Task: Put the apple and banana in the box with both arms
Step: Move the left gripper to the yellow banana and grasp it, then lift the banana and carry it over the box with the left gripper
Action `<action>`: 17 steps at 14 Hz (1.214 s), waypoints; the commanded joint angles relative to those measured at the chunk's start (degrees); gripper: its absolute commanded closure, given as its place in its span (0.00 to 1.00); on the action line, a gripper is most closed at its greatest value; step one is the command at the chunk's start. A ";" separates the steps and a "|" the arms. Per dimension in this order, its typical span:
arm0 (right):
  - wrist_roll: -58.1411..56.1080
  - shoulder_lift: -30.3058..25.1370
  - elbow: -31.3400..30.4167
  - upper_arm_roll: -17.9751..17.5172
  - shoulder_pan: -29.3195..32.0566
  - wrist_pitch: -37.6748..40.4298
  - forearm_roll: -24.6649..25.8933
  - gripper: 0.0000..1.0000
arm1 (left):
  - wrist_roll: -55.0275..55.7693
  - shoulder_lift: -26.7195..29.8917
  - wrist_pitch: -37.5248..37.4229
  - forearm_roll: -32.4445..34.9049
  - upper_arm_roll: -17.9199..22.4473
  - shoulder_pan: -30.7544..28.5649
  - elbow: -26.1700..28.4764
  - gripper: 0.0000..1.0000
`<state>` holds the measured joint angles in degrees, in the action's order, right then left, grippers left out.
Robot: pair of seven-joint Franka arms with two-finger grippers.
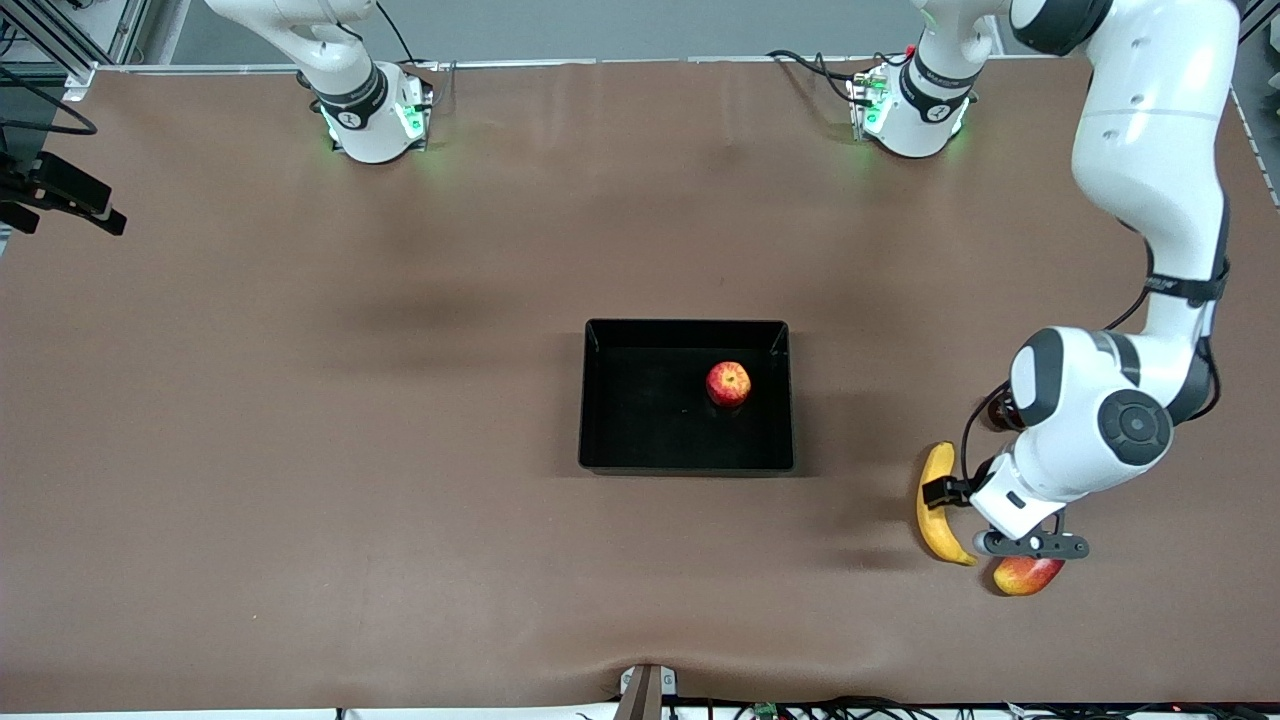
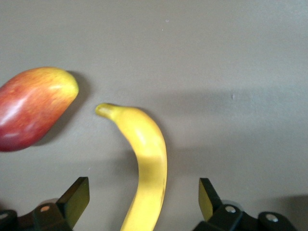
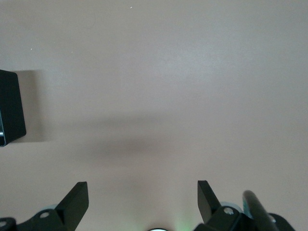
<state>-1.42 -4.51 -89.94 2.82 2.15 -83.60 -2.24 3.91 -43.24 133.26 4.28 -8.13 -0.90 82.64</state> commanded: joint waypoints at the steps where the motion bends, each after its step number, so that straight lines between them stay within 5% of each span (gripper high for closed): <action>1: -0.25 -0.85 -0.06 -0.27 0.57 0.54 -1.10 0.00 | -0.48 -3.33 2.87 0.55 -0.48 -0.24 -1.78 0.08; 5: -0.34 -0.85 -0.06 -0.18 0.66 0.45 -1.01 0.00 | 0.83 -5.01 4.64 0.29 -0.57 -0.50 -1.60 0.24; 9: -0.34 -0.85 0.02 -0.18 0.75 0.45 -1.01 0.00 | 1.45 -5.01 4.64 0.11 -0.57 -0.42 -1.43 1.00; 13: -0.34 -0.85 0.02 -0.18 0.75 0.28 -1.01 0.00 | 1.19 -2.56 2.37 0.55 -0.66 -0.42 -0.29 1.00; 17: -0.25 -0.76 0.29 -0.18 0.84 0.27 -1.10 0.00 | 1.28 4.02 -7.46 0.73 -1.36 0.54 0.07 1.00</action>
<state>-1.42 -4.51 -89.85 2.94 2.17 -83.61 -2.24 4.70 -44.34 131.02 4.28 -9.07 -0.92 81.23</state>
